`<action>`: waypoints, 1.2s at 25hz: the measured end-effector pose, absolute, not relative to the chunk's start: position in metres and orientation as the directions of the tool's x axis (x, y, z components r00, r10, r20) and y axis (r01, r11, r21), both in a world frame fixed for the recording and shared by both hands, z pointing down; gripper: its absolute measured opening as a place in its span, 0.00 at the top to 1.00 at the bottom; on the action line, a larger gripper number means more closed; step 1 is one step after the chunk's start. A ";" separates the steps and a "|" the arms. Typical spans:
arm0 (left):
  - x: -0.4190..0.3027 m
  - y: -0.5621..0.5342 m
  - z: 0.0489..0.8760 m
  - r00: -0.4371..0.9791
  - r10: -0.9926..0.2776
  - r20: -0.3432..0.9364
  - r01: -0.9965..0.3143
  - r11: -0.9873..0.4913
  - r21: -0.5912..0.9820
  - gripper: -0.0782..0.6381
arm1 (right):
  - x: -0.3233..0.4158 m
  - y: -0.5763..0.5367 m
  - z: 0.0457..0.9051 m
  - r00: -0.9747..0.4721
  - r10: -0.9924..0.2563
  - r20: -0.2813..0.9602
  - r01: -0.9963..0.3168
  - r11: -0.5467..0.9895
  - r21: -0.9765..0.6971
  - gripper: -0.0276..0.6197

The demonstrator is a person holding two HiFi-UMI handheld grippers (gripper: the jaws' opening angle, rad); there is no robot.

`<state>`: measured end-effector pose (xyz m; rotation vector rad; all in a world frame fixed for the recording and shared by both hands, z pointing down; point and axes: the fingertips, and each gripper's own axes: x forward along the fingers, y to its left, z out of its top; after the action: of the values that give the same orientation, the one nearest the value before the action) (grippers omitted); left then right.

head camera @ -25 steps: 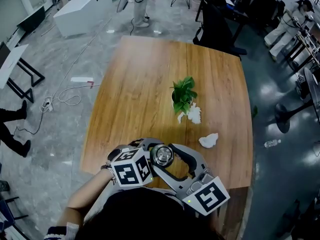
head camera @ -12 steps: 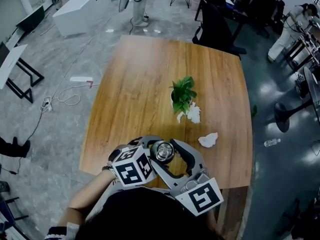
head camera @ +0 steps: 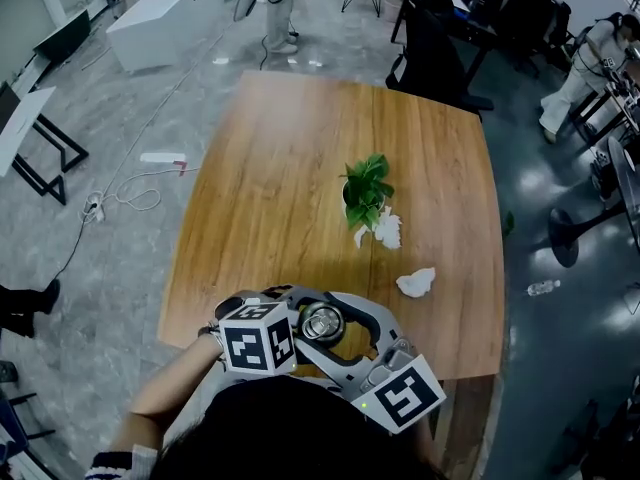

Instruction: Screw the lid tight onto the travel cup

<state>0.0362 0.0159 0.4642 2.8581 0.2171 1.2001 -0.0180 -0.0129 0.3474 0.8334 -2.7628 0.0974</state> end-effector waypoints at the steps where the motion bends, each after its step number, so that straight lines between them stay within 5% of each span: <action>1: 0.038 0.013 0.464 0.705 0.118 0.699 0.075 -0.993 0.092 0.34 | -0.018 -0.016 0.347 -0.787 -0.561 0.257 -0.576 0.817 0.020 0.54; 6: 0.036 0.005 0.469 0.697 0.027 0.717 0.008 -0.999 0.031 0.34 | -0.017 -0.016 0.345 -0.792 -0.566 0.230 -0.582 0.813 -0.002 0.54; 13: 0.025 0.027 0.465 0.643 0.195 0.741 0.254 -0.967 0.034 0.34 | -0.015 0.004 0.344 -0.858 -0.437 0.271 -0.456 0.890 -0.007 0.54; 23: 0.040 0.001 0.465 0.714 0.011 0.700 0.013 -1.000 0.002 0.34 | -0.016 -0.018 0.344 -0.781 -0.575 0.243 -0.590 0.807 0.013 0.54; 30: 0.040 -0.003 0.489 0.742 -0.116 0.660 -0.103 -0.993 -0.059 0.34 | -0.020 -0.008 0.379 -0.749 -0.510 0.423 -0.547 0.836 0.040 0.53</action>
<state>0.0395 -0.0030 0.4894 2.9494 -0.1849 1.1202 -0.0198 -0.0076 0.3793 0.7857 -2.5927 0.1207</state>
